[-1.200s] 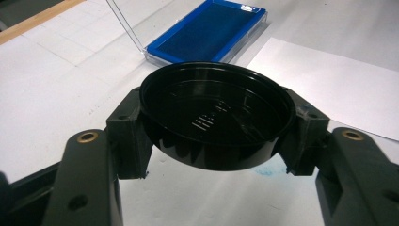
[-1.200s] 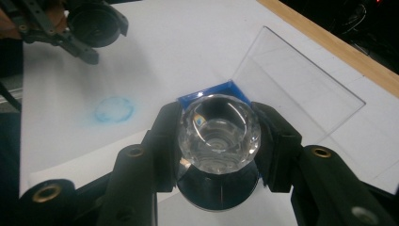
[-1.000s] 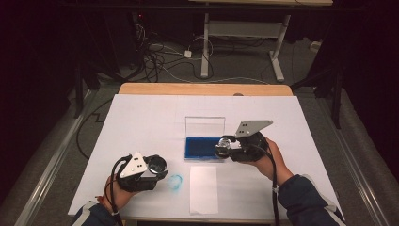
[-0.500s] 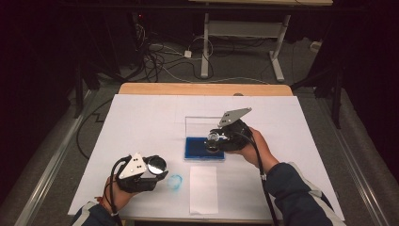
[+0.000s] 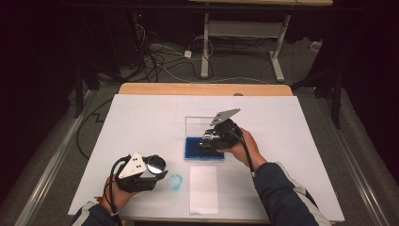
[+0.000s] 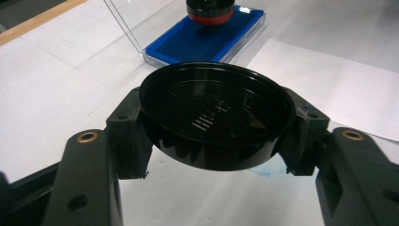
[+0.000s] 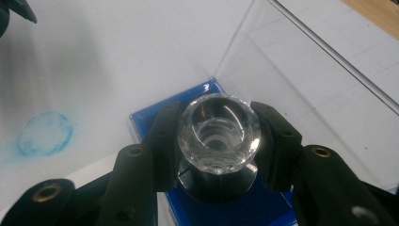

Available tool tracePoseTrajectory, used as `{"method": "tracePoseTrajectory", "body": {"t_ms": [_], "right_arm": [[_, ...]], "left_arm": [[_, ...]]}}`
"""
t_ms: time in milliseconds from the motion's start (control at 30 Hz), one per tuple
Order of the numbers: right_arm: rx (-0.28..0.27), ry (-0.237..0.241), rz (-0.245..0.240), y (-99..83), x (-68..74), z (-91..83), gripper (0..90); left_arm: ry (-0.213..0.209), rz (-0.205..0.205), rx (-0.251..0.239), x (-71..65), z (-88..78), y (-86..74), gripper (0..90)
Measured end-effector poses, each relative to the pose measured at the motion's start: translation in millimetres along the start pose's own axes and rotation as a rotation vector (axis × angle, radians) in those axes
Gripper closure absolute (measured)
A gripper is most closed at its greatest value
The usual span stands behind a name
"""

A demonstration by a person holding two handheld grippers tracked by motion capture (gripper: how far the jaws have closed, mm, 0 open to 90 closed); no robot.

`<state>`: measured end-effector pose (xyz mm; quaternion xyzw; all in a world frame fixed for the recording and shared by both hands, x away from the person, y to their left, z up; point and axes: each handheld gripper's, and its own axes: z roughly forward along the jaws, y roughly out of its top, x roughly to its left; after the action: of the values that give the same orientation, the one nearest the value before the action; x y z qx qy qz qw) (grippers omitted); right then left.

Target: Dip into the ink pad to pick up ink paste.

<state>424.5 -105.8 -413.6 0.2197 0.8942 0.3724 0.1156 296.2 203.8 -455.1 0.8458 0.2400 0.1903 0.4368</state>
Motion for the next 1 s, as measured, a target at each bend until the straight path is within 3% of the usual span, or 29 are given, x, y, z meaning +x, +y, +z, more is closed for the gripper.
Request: {"method": "tracePoseTrajectory", "body": {"t_ms": [267,600,1000], "right_arm": [[0.026,0.004,0.020,-7.6,-1.9,14.0,56.8],[0.014,0.027,0.068,-10.2,-5.6,16.1,56.9],[0.014,0.020,0.075,-10.9,-4.1,16.4,56.9]], "left_arm": [[-0.003,0.000,0.002,0.1,0.3,0.0,36.1],[-0.012,0.005,0.006,-0.9,1.1,0.6,36.1],[-0.015,0.009,0.006,-1.3,1.9,1.5,36.1]]}}
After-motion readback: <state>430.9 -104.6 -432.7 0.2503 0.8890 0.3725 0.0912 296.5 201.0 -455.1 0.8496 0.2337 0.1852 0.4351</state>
